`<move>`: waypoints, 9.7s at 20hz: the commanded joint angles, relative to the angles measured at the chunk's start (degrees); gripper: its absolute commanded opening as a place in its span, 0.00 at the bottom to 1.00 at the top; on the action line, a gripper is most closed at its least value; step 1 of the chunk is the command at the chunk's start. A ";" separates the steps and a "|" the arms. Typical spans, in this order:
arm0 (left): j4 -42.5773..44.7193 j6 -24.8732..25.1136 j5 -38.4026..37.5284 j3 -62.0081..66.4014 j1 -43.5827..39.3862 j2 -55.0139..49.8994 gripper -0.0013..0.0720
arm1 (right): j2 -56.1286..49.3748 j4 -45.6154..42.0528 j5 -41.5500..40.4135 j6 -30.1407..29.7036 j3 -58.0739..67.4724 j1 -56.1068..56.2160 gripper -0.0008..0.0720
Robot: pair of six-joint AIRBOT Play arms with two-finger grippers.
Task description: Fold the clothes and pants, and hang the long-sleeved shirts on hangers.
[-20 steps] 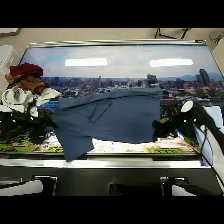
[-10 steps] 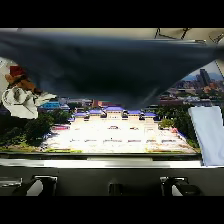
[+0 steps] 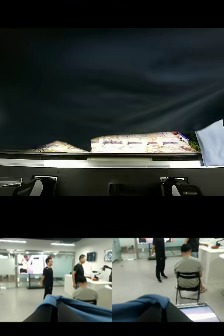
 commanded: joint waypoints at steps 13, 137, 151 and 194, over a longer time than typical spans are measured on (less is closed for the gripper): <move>-0.20 -0.81 5.62 -43.47 -18.03 -44.26 0.05 | -52.87 18.10 -0.28 2.47 -25.79 0.35 0.05; 9.75 -6.21 -20.22 -19.80 -25.73 -52.81 0.40 | -70.82 45.53 26.69 -13.49 -18.78 -17.20 0.06; -17.31 -13.94 11.78 -24.79 -58.62 -73.37 0.05 | -34.10 47.23 35.43 -1.18 -18.78 -4.22 0.06; 29.31 -15.69 -6.29 -24.13 -17.11 -19.91 0.05 | -57.33 28.11 20.13 3.04 -21.62 4.98 0.96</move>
